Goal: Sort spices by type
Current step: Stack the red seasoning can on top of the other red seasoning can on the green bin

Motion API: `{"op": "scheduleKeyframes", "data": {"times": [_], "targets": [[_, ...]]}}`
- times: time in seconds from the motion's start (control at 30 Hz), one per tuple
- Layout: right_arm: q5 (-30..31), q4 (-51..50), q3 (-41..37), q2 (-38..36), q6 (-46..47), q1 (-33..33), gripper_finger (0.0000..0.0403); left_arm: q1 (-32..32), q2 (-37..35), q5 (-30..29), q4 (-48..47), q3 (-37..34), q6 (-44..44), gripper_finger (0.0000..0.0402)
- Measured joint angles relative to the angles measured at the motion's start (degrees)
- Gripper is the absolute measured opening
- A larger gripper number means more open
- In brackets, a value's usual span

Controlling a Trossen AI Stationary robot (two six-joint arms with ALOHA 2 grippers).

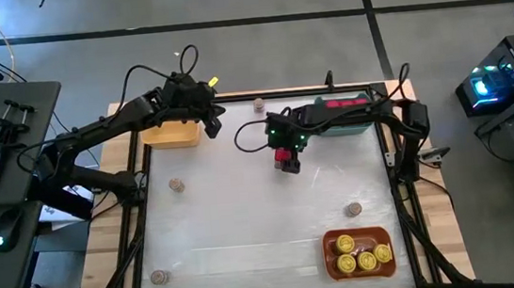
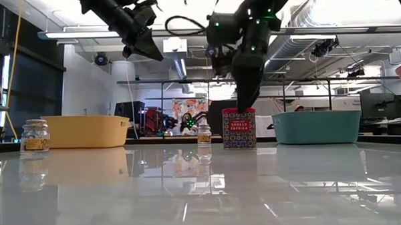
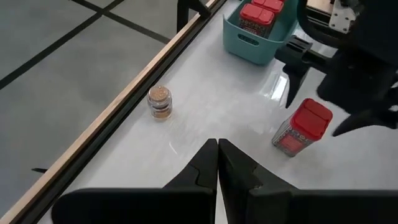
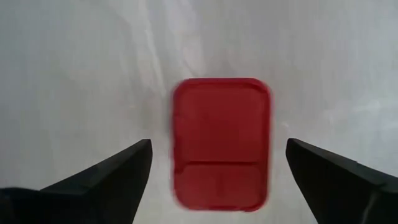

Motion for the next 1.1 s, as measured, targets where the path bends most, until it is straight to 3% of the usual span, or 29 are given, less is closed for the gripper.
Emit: {"op": "scheduleKeyframes", "data": {"times": [0.17,0.33,0.5,0.67,0.9,1.1], "targets": [[0.2,0.8,0.0,1.1,3.0,-0.1,0.0304,0.0,0.0,0.0,0.0,0.0,2.0,0.0000],[0.0,1.0,0.0,1.3,4.7,-0.1,0.0215,0.0,0.0,-0.1,0.0,0.0,3.5,0.0000],[-1.4,-1.1,0.8,0.2,12.4,-2.2,0.0215,0.0,0.0,-0.1,0.2,0.0,4.0,0.0000],[-0.1,-7.6,5.3,-6.2,15.3,-7.0,0.0215,0.6,0.0,0.0,1.6,0.0,4.1,0.0000],[5.6,-16.0,5.8,-15.5,25.1,-20.6,0.0215,1.8,0.0,-0.1,3.0,0.0,4.5,0.0000],[5.5,-18.2,5.2,-15.9,31.4,-30.9,0.0215,2.1,0.0,0.0,3.7,0.0,6.0,0.0000]]}}
